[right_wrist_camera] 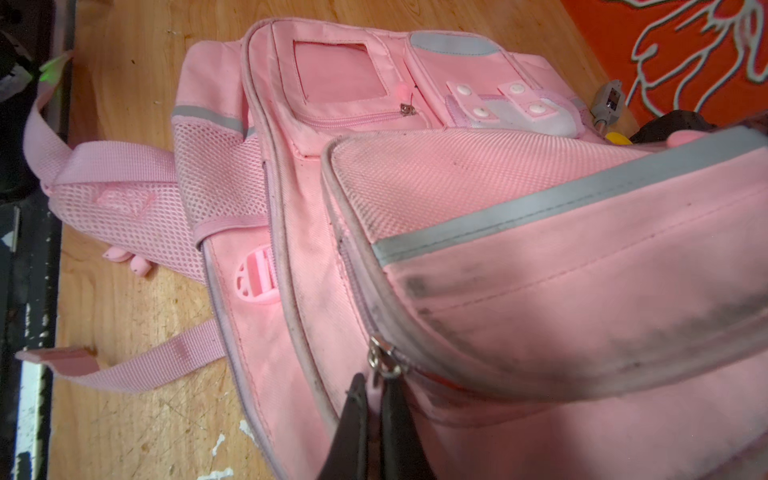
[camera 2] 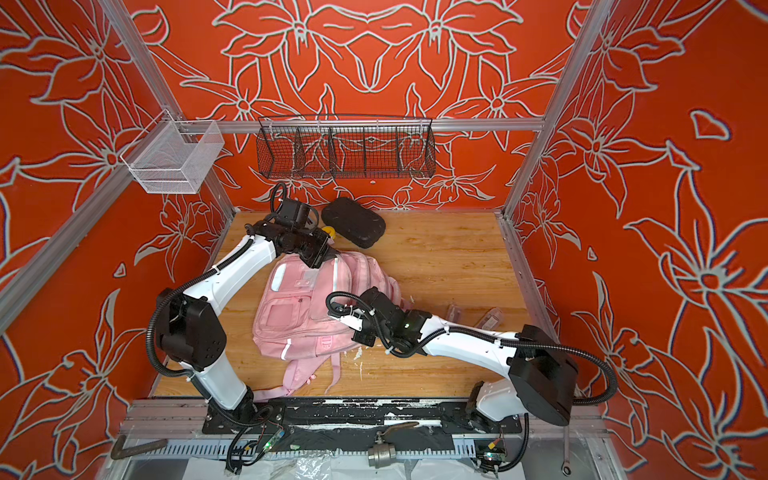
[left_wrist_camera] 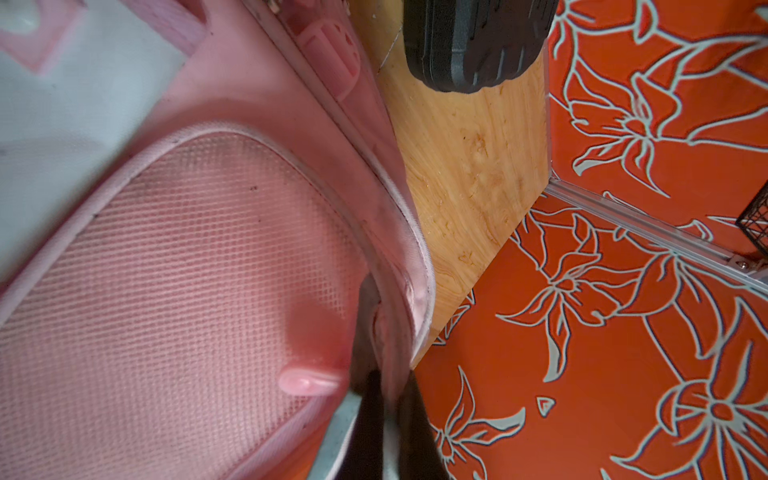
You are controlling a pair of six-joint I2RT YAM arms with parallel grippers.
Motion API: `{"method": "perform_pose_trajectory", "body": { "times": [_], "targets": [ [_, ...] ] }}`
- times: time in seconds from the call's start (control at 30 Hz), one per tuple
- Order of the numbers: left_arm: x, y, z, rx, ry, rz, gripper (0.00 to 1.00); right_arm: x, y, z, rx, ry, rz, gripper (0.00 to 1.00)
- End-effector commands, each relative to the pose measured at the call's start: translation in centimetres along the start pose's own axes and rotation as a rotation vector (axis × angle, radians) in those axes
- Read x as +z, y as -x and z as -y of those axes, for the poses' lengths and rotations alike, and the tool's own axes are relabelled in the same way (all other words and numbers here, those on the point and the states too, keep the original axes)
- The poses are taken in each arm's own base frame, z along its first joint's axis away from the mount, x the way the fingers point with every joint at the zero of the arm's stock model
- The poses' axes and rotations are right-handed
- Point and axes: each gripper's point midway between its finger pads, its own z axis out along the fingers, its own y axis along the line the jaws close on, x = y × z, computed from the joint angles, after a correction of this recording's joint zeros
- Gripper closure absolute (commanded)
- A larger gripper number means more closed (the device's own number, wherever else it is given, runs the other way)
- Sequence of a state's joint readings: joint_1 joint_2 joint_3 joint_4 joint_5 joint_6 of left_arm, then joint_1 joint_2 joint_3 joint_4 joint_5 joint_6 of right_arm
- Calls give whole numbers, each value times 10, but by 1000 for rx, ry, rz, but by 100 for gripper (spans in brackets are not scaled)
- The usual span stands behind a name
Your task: Pack the student bag
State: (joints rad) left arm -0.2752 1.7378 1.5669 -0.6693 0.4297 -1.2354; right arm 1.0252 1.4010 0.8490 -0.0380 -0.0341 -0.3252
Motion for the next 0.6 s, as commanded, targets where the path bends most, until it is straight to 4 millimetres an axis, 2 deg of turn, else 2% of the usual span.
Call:
{"method": "perform_pose_trajectory", "body": {
  "times": [0.0, 0.2, 0.33, 0.57],
  "targets": [
    [-32, 28, 59, 25, -204, 165, 100, -3, 11, 1, 78, -60, -9, 100],
    [-33, 32, 65, 2, -218, 198, 100, 4, 18, -9, 79, -90, -32, 100],
    [-30, 28, 70, 3, -229, 198, 100, 14, 27, -20, 55, -94, -56, 100],
    [-25, 22, 73, 3, -225, 180, 100, 27, 31, -35, 19, -33, -84, 100]
  ]
}}
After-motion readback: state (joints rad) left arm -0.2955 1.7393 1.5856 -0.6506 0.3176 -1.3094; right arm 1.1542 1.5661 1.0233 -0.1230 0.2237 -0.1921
